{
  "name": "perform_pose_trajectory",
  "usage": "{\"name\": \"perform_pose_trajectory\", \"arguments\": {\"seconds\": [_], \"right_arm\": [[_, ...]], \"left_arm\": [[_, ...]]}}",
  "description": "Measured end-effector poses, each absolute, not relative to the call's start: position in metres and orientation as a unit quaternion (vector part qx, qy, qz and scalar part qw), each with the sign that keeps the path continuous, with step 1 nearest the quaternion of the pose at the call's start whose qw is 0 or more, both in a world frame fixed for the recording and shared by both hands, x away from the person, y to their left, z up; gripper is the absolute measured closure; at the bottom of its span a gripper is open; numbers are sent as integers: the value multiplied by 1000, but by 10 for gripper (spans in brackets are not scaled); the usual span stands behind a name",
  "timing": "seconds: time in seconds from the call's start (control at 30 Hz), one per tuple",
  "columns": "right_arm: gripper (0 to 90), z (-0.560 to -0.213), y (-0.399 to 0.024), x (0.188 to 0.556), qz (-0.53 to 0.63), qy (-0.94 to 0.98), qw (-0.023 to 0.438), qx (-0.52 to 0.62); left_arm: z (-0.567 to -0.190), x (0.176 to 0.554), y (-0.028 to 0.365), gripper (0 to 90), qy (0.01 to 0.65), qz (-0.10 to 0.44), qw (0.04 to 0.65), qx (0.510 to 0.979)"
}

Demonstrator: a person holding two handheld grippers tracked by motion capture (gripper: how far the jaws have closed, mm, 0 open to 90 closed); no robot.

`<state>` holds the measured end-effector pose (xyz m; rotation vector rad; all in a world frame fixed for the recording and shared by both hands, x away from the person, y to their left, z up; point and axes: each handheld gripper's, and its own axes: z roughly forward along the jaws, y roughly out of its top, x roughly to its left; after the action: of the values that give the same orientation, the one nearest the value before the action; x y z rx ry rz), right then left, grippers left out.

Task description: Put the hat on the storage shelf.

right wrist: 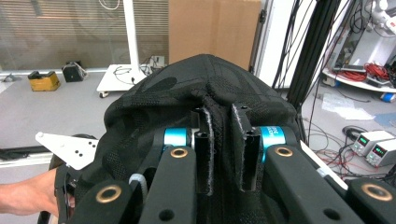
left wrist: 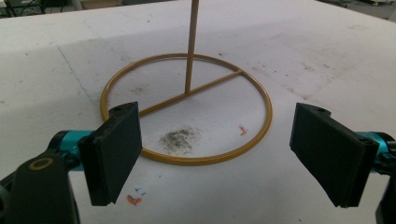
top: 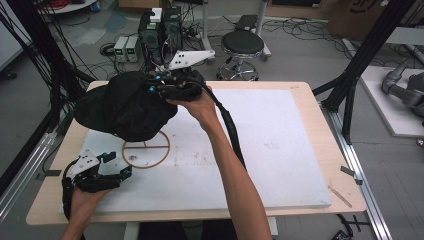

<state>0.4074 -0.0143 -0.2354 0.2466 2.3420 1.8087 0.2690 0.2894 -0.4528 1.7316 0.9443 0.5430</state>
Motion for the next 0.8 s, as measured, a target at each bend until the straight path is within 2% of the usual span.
{"name": "perform_pose_trajectory", "arguments": {"seconds": [0.8], "right_arm": [[819, -261, -21, 411, 608, 785, 72, 96]], "left_arm": [[-453, 268, 289, 168, 394, 227, 521, 723]]}}
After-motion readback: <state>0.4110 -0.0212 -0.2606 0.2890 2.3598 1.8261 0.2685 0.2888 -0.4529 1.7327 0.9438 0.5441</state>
